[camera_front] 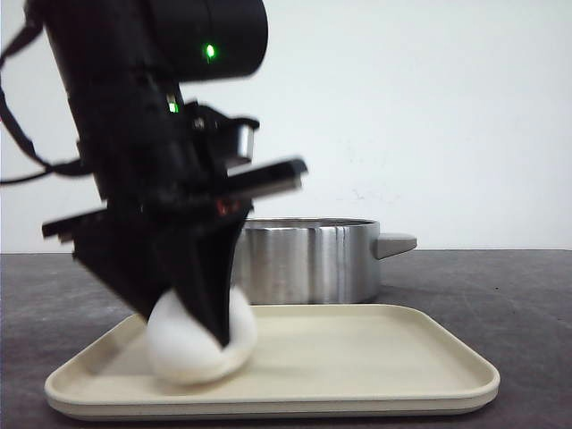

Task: Steam buns
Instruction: 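Grasp the last panda bun on the tray with the left gripper, then lift the bun with the left gripper into the pot and release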

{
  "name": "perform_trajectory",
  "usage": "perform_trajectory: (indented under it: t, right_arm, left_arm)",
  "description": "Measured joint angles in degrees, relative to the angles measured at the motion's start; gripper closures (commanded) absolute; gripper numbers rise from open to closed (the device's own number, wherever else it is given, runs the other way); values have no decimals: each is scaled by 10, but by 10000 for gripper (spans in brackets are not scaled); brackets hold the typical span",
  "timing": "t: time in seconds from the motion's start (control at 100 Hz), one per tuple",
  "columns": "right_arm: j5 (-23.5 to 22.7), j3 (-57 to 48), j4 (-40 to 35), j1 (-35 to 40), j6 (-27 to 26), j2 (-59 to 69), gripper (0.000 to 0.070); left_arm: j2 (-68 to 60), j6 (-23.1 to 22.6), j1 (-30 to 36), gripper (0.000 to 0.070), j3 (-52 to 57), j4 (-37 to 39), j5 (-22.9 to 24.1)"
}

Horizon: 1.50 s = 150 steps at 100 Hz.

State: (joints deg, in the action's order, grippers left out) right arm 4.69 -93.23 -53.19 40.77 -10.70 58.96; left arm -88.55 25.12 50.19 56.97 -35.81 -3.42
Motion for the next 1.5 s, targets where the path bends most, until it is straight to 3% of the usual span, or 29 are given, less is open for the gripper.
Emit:
perform_trajectory:
  t: [0.13,0.32,0.45,0.81,1.15,1.24,1.28,1.45,1.5]
  right_arm:
    - [0,0,0,0,0,0,687]
    - [0,0,0,0,0,0,687]
    - [0,0,0,0,0,0,687]
    - [0,0,0,0,1,9,687]
    - [0,0,-1,0,1,26,687]
    - [0,0,-1,0,0,28,687]
    - [0,0,-1,0,0,28,687]
    - [0,0,-2,0,0,28,687]
    - [0,0,-2,0,0,28,687]
  left_arm:
    - [52,-25,6,696,63,-15,-12]
    - [71,-71,-9,696,158,-16,43]
    - [54,-91,-47,696,199,7,48]
    - [-52,-106,-139,696,214,40,49]
    - [-156,-108,-151,689,214,73,49]
    - [-171,-108,-151,643,214,71,49]
    - [-177,-108,-152,593,214,68,49]
    - [-186,-111,-152,146,216,73,47]
    - [-186,-112,-152,89,217,79,47]
